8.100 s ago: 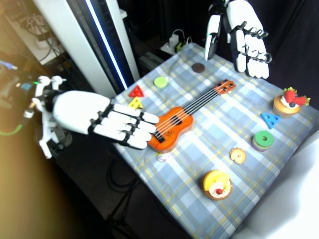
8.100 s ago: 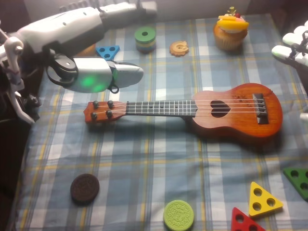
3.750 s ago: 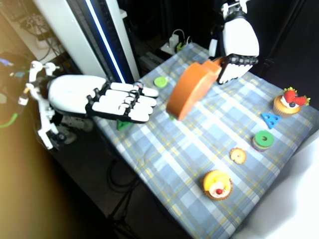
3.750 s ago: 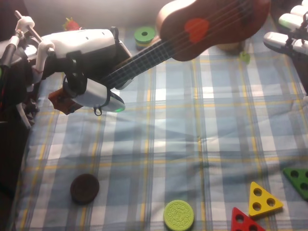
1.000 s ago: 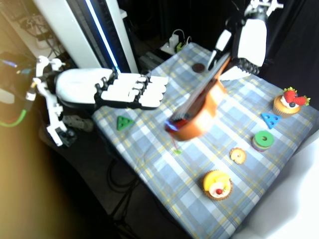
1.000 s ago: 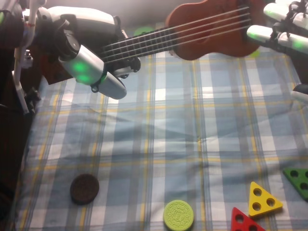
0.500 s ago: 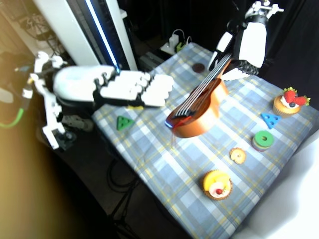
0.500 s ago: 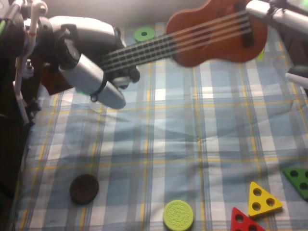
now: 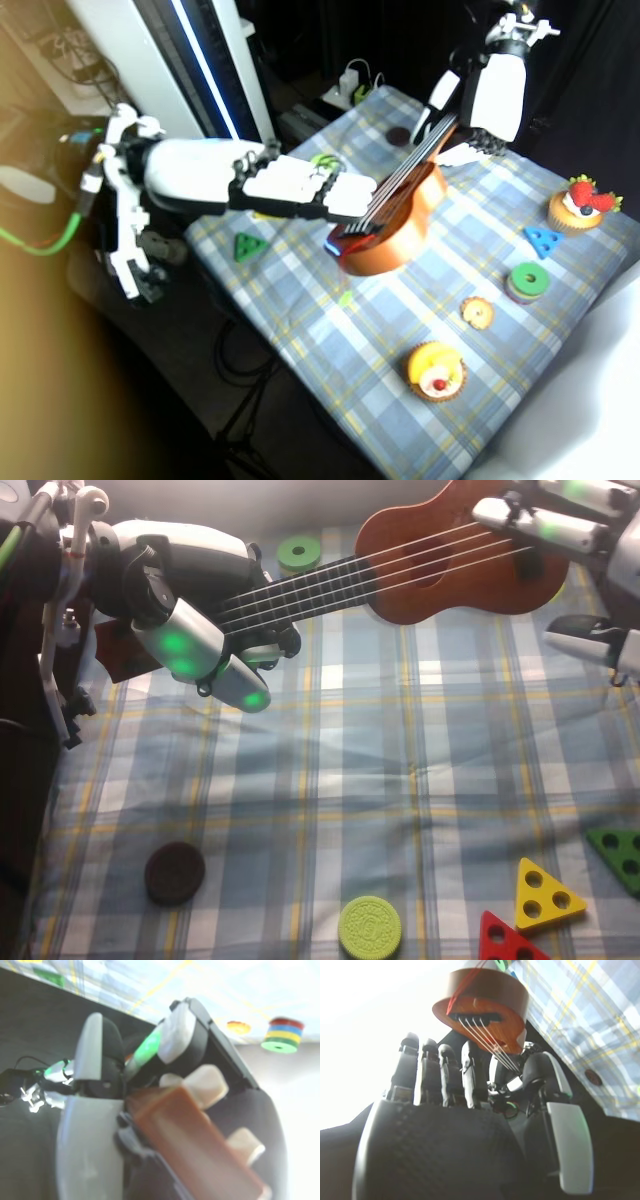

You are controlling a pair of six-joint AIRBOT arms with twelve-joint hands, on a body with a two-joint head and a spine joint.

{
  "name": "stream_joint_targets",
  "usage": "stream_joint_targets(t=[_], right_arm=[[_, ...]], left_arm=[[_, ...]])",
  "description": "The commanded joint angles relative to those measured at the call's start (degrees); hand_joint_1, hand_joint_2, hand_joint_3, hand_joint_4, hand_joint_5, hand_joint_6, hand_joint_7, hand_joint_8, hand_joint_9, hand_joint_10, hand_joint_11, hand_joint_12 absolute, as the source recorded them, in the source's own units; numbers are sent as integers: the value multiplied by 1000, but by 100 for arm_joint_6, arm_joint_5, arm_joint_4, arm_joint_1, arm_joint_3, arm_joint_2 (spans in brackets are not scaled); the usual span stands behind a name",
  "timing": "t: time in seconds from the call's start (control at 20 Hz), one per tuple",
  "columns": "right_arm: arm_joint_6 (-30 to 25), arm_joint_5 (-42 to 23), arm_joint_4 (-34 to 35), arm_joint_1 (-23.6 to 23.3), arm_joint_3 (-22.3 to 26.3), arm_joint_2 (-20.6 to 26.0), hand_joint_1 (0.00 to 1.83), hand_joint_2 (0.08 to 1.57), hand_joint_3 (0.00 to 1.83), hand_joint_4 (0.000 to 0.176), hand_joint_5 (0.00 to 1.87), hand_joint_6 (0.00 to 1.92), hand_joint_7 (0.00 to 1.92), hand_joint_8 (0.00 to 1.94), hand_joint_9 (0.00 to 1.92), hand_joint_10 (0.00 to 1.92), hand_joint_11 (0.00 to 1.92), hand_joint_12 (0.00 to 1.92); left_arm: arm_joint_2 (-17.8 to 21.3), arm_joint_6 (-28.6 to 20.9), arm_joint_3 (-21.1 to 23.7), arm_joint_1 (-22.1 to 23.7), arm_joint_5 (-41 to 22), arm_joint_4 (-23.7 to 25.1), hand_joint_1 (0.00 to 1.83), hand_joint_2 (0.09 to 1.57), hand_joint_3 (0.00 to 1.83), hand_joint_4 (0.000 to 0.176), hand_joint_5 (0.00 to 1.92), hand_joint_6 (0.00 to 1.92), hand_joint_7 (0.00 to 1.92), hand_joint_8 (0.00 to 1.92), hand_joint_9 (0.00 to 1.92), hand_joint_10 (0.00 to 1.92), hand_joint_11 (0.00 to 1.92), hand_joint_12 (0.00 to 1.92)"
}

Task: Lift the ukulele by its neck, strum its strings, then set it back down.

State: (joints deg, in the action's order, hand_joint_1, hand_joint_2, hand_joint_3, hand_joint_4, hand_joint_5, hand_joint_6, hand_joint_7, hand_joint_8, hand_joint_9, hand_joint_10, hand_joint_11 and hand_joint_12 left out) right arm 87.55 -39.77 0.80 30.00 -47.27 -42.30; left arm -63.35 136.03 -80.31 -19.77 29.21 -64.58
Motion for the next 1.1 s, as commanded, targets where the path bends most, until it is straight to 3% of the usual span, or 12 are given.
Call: stream_joint_targets(t=[0.0, 0.45, 0.5, 0.55, 0.65, 0.7, 0.75, 0.8, 0.9, 0.95, 1.0, 1.05], right_arm=[[77, -545, 7, -86, -25, 2, 466, 1280, 0, 17, 221, 34, 0, 0, 0, 0, 0, 0], [144, 104, -59, -148, -88, -168, 166, 1239, 0, 0, 306, 40, 0, 0, 0, 0, 0, 0], [144, 105, -77, -148, -27, -138, 409, 1314, 2, 0, 346, 50, 0, 0, 0, 0, 0, 0], [144, 95, -193, -148, 64, -68, 632, 1320, 0, 29, 385, 60, 0, 0, 0, 0, 0, 0], [113, 10, -385, -148, 270, 145, 798, 1302, 0, 32, 462, 52, 0, 0, 0, 0, 0, 0], [-19, -57, -495, -148, 326, 238, 382, 1289, 0, 47, 509, 49, 0, 0, 0, 0, 0, 0], [-518, -216, -744, -148, 337, 350, 286, 1277, 0, 42, 543, 61, 29, 11, 0, 0, 0, 0], [-697, -320, -814, -148, 342, 399, 478, 1276, 0, 46, 550, 63, 53, 17, 0, 0, 0, 0], [-779, -601, -827, -148, 407, 482, 276, 1313, 9, 67, 500, 37, 51, 8, 0, 0, 0, 0], [-918, -781, -827, -148, 420, 516, 216, 1306, 5, 60, 481, 28, 42, 3, 0, 0, 0, 0], [-1014, -886, -825, -147, 421, 555, 234, 1332, 11, 20, 457, 16, 58, 7, 0, 0, 0, 0], [-1047, -963, -786, -144, 432, 586, 264, 1360, 15, 6, 413, 4, 55, 4, 0, 0, 0, 0]], left_arm=[[2, -36, 0, 30, -68, -369, 1440, 1129, 99, 0, 1197, 1921, 1240, 1921, 1281, 1921, 1416, 1921], [105, 438, 114, 25, 72, -1008, 1480, 1081, 136, 0, 1187, 1921, 1261, 1921, 1327, 1921, 1477, 1921], [124, 474, 120, 24, 66, -1024, 1460, 1033, 244, 0, 1195, 1921, 1270, 1921, 1336, 1921, 1488, 1921], [132, 477, 111, 20, 35, -1026, 1471, 969, 375, 0, 1201, 1921, 1278, 1921, 1348, 1921, 1499, 1921], [131, 477, 81, 19, -35, -1031, 1467, 945, 465, 0, 1201, 1921, 1259, 1921, 1332, 1921, 1485, 1921], [131, 478, 72, 19, -63, -1031, 1447, 959, 459, 0, 1201, 1921, 1245, 1921, 1305, 1921, 1453, 1921], [131, 478, 59, -10, -112, -1026, 1414, 964, 460, 0, 1217, 1921, 1253, 1921, 1305, 1921, 1445, 1921], [131, 478, 52, -38, -145, -1023, 1401, 968, 451, 0, 1212, 1921, 1259, 1921, 1303, 1921, 1440, 1921], [128, 476, 40, -96, -202, -1019, 1394, 974, 447, 0, 1214, 1921, 1261, 1921, 1303, 1921, 1437, 1921], [126, 472, 40, -122, -222, -1005, 1399, 977, 448, 0, 1198, 1921, 1251, 1921, 1294, 1921, 1432, 1921], [116, 467, 36, -146, -231, -998, 1409, 974, 446, 0, 1194, 1921, 1247, 1921, 1289, 1921, 1425, 1921], [96, 448, 30, -166, -232, -968, 1419, 988, 396, 0, 1192, 1921, 1234, 1921, 1271, 1921, 1397, 1921]])
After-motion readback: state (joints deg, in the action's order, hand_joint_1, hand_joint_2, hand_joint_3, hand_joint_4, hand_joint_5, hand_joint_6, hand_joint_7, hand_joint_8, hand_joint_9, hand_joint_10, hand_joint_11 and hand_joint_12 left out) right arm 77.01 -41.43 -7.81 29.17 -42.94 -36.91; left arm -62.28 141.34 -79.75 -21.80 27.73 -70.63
